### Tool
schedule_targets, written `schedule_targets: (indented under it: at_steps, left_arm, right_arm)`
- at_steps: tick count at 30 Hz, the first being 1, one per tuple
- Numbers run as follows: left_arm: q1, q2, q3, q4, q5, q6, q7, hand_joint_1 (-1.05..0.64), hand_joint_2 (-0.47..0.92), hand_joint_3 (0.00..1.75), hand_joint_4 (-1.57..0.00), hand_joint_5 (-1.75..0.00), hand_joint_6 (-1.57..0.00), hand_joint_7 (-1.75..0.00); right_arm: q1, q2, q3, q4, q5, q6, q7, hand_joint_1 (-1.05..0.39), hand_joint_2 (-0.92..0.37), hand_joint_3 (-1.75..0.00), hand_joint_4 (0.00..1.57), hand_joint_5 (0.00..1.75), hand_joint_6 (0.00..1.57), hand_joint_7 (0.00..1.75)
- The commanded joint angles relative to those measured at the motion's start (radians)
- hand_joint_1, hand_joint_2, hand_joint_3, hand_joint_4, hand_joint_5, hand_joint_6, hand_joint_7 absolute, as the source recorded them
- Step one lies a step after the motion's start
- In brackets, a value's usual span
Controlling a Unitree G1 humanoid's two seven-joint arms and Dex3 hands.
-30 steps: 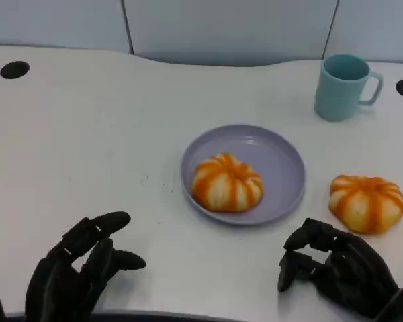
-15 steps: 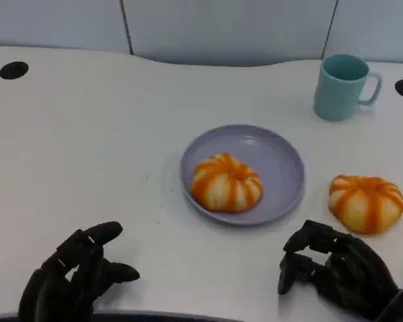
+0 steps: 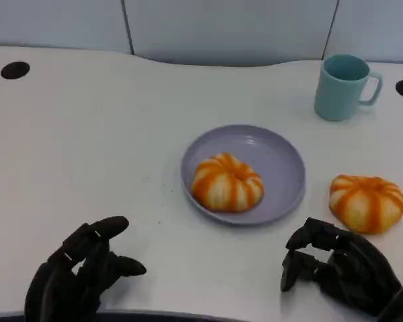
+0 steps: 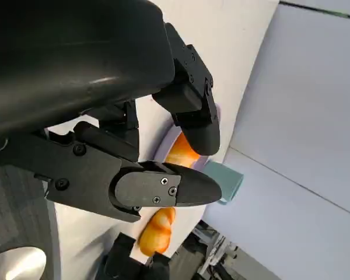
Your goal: Grasp the bread from the table and place it into the plate.
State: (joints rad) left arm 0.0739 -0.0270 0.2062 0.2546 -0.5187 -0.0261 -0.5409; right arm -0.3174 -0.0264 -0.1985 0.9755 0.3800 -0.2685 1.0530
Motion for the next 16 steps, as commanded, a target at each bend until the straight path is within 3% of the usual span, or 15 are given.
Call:
schedule_targets:
  at_steps: [1,10,16]
  left_arm:
    - [-0.027,0.0,-0.002,0.011,0.014,-0.037,-0.008,-0.65,0.92,0.31,-0.56,-1.36,-0.57,-0.76]
    - [-0.036,-0.001,-0.006,0.018,0.02,-0.026,0.009,-0.62,0.92,0.38,-0.54,-1.39,-0.56,-0.77]
    - [-0.04,0.001,0.01,0.035,0.002,-0.035,-0.008,-0.63,0.92,0.37,-0.52,-1.39,-0.54,-0.78]
  right_arm:
    - [-0.012,-0.03,-0.014,0.083,-0.015,0.0,-0.009,-0.43,-0.92,-0.06,0.65,1.42,0.73,0.92]
    - [-0.047,-0.045,-0.027,0.153,-0.022,0.022,0.008,-0.47,-0.92,-0.05,0.63,1.48,0.73,0.91]
    - [-0.047,-0.047,-0.027,0.165,-0.033,0.008,0.001,-0.49,-0.92,-0.02,0.68,1.42,0.72,0.88]
